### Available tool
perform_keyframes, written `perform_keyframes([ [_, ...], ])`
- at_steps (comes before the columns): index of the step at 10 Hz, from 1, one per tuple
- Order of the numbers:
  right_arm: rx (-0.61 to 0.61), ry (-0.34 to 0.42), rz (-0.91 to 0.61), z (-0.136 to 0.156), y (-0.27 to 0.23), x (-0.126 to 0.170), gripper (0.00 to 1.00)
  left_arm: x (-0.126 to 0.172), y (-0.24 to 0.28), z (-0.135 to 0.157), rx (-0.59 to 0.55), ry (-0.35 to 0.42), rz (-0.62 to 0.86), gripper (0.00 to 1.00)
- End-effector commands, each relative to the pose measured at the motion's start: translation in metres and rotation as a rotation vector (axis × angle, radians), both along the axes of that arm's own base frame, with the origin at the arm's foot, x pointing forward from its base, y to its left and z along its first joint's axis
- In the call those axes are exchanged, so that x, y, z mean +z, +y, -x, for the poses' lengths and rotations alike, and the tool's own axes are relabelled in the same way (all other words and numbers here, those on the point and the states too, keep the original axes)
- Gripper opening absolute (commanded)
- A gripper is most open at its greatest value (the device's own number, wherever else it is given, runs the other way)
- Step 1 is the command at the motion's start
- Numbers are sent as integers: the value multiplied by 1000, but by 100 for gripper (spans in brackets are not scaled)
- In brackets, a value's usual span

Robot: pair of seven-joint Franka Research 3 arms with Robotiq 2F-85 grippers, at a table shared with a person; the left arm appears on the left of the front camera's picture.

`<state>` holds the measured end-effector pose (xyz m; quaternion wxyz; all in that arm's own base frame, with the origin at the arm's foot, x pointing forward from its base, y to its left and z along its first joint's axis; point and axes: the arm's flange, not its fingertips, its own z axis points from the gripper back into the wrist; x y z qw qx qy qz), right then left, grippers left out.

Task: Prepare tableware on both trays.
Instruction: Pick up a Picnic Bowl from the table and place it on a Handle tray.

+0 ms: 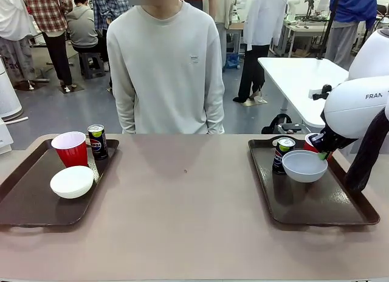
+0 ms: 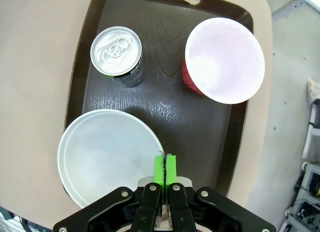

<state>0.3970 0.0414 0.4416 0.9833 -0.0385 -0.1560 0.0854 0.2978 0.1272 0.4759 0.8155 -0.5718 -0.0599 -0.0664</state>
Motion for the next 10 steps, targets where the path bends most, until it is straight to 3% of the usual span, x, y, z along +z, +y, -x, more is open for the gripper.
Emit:
perform_keyframes([
  [1,0,1,0,0,0,-1,1,1,1,1,1,-10,14,100],
  [6,89,-4,-2,-22,-9,-50,1,1,1,1,1,-10,14,100],
  [10,82,96,22,-30,-12,-70,1,1,1,1,1,-10,14,100],
])
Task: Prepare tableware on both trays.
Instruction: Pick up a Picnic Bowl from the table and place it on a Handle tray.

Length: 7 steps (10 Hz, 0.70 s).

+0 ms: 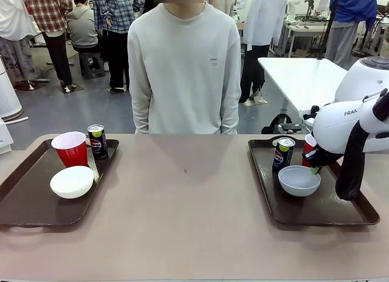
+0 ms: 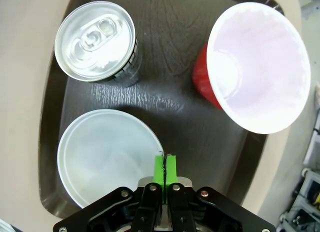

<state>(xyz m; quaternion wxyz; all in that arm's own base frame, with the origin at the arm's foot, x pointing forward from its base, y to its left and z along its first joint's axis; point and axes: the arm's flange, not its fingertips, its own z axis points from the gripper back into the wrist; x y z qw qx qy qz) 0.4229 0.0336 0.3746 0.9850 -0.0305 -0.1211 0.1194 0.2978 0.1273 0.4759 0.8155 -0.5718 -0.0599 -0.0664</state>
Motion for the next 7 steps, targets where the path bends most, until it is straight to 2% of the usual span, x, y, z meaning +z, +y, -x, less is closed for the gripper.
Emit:
perform_keyframes([
  [1,12,33,31,-6,-5,-7,1,1,1,1,1,-10,14,100],
  [3,26,40,26,-7,-6,-11,1,1,1,1,1,-10,14,100],
  [4,51,42,2,-4,-6,-7,12,1,1,1,1,-10,14,100],
  [5,55,27,-2,0,-6,0,59,1,1,1,1,-10,14,100],
  [6,64,17,-10,5,-5,10,32,1,1,1,1,-10,14,100],
  [7,78,12,-15,13,-4,21,79,1,1,1,1,-10,14,100],
])
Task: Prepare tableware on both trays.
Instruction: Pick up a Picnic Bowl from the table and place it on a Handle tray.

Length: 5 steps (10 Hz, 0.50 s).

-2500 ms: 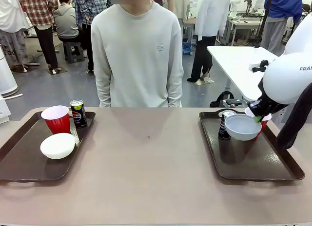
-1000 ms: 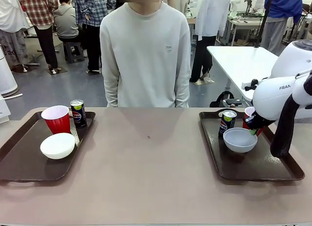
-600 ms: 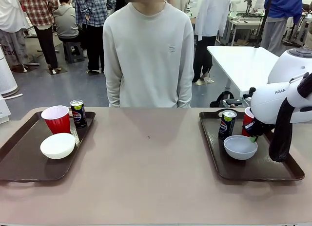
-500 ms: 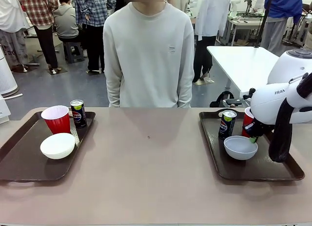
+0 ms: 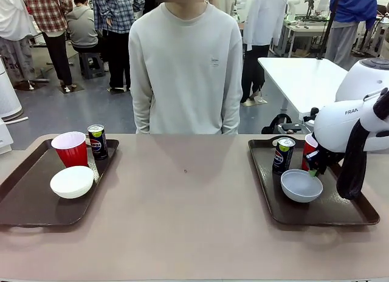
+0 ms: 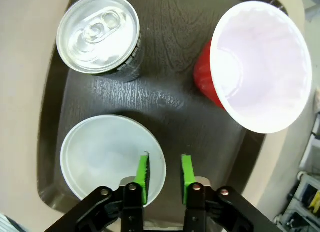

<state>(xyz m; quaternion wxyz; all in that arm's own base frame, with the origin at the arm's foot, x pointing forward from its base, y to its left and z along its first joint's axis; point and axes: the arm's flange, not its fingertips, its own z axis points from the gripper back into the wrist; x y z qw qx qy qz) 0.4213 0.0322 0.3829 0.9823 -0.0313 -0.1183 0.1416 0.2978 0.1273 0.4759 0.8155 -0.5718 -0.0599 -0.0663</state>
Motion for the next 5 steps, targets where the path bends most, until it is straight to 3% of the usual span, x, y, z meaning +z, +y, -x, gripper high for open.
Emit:
perform_keyframes([
  [1,47,3,-26,20,-2,25,51,1,1,1,1,-10,14,100],
  [2,66,11,-30,32,-2,38,98,1,1,1,1,-10,14,100],
  [3,73,41,-42,45,-1,51,70,1,1,1,1,-10,14,100],
  [4,86,66,-53,59,-1,63,100,1,1,1,1,-10,14,100],
  [5,95,70,-49,71,0,72,90,1,1,1,1,-10,14,100],
])
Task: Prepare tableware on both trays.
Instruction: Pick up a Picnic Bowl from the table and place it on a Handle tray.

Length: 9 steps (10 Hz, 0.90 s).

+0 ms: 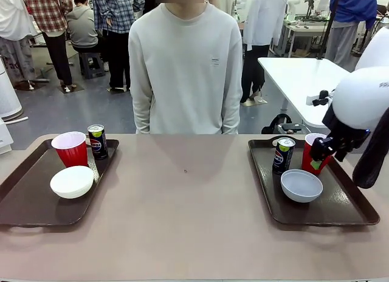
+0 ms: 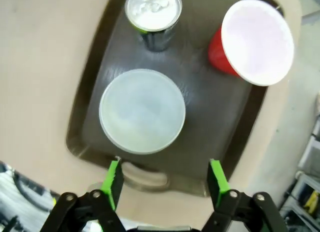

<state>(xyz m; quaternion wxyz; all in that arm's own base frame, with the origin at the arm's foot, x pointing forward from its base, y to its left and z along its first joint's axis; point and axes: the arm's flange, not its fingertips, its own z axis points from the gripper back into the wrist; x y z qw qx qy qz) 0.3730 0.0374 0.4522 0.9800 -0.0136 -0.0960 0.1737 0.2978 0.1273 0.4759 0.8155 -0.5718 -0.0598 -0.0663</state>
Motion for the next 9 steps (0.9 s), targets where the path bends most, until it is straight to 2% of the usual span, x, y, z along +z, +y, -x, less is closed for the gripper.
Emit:
perform_keyframes([
  [1,27,30,-20,38,-5,11,100,1,1,1,1,-10,14,100],
  [3,22,32,-38,57,-4,20,100,1,1,1,1,-10,14,100],
  [4,-16,-11,-38,60,-4,22,100,1,1,1,1,-10,14,100],
  [5,8,29,-1,35,-1,33,100,1,1,1,1,-10,14,100],
  [9,8,29,-1,35,-1,33,100,1,1,1,1,-10,14,100],
])
